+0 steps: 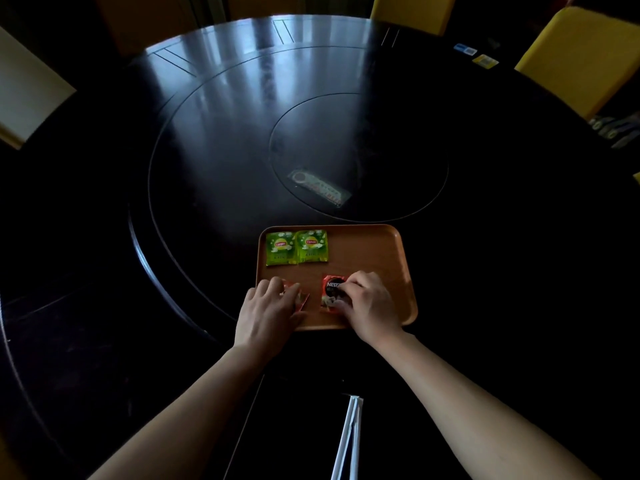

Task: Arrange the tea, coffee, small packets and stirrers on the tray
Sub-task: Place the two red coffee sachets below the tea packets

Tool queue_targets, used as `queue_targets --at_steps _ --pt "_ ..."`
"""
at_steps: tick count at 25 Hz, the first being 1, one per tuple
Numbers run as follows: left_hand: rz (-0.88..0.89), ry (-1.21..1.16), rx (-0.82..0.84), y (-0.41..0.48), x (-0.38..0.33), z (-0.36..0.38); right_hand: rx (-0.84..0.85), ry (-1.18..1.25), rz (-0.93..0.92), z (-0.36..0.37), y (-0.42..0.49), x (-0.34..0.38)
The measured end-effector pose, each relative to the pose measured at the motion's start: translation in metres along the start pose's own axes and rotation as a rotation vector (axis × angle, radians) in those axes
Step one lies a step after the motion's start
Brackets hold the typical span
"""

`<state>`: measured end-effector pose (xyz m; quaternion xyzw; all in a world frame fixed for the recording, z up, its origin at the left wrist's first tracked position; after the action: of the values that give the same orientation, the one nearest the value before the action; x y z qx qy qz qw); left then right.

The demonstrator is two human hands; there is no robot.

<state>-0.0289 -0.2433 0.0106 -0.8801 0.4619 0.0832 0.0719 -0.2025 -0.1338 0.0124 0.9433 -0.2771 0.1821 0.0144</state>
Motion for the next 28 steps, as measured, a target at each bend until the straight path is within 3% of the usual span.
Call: queue_targets --at_steps 3,7,9,12,17,24,28 --pt "0.091 -0.029 -0.01 0.005 -0.007 0.002 0.042 -0.058 -0.029 0.001 0.002 0.0" --pt "0.253 -0.19 -0.056 0.003 -0.003 0.0 0.021 0.075 0.02 -0.001 0.005 -0.003" --pt "0.177 -0.185 -0.121 -0.002 0.001 -0.001 0.023 0.059 0.013 -0.001 0.002 -0.004" --pt "0.071 -0.084 -0.076 -0.005 -0.001 0.002 0.03 -0.004 -0.021 0.003 -0.001 -0.003" --pt "0.148 -0.096 -0.076 0.001 0.005 0.007 -0.019 -0.06 0.005 0.008 0.006 0.005" --pt "0.14 -0.134 -0.11 -0.003 0.014 0.004 -0.073 -0.041 -0.011 0.014 0.004 0.008" --pt "0.118 -0.093 -0.044 -0.002 0.015 0.001 -0.068 -0.058 -0.031 0.017 0.004 0.01"
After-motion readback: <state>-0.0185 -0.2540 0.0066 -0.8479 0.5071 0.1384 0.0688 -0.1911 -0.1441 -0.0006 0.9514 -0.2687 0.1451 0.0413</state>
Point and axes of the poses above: each hand's wrist, its own y-axis towards the middle knuckle, its own z-axis out of the palm, x = y × z, the point moved 2 cm from there along y, towards the middle knuckle, and after that the axes turned 5 degrees about z, right-handed, at the moved point
